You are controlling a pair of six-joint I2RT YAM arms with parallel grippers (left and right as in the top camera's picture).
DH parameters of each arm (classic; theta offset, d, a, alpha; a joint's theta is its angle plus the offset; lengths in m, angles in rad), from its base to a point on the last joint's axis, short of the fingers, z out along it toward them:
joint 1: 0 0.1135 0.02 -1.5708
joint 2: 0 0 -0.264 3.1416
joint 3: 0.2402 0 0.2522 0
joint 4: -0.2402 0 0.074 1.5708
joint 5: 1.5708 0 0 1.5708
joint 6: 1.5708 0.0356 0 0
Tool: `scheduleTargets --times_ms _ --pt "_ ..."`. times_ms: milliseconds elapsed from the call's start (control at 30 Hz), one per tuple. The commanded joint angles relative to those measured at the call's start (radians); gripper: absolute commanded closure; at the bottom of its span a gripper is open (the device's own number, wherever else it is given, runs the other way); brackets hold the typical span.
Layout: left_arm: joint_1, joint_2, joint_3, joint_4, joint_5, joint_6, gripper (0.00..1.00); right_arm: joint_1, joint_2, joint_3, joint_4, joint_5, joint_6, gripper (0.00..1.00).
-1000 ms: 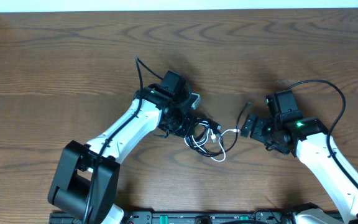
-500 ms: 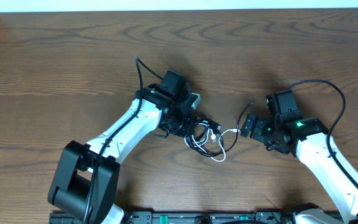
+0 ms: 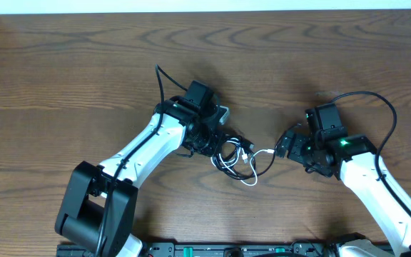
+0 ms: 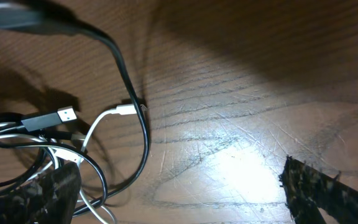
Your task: Untangle cables
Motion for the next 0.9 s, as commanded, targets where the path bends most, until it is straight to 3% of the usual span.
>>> scheduleTargets --times_ms 0,533,700,867 --pt "0.003 -0.023 -0.005 0.0 -0.023 0.024 0.93 0.002 0.003 -0.003 -0.002 -0.002 0.013 0.01" --pt "0.003 -0.023 -0.005 0.001 -0.035 0.02 0.93 0.002 0.003 -0.003 -0.001 -0.002 0.013 0.01" --pt "0.011 -0.026 0.002 0.011 -0.264 -0.144 0.93 0.002 0.003 -0.003 -0.002 -0.002 0.013 0.01" --pt "0.047 -0.054 0.014 0.012 -0.274 -0.183 0.93 0.002 0.003 -0.003 -0.001 -0.002 0.013 0.01"
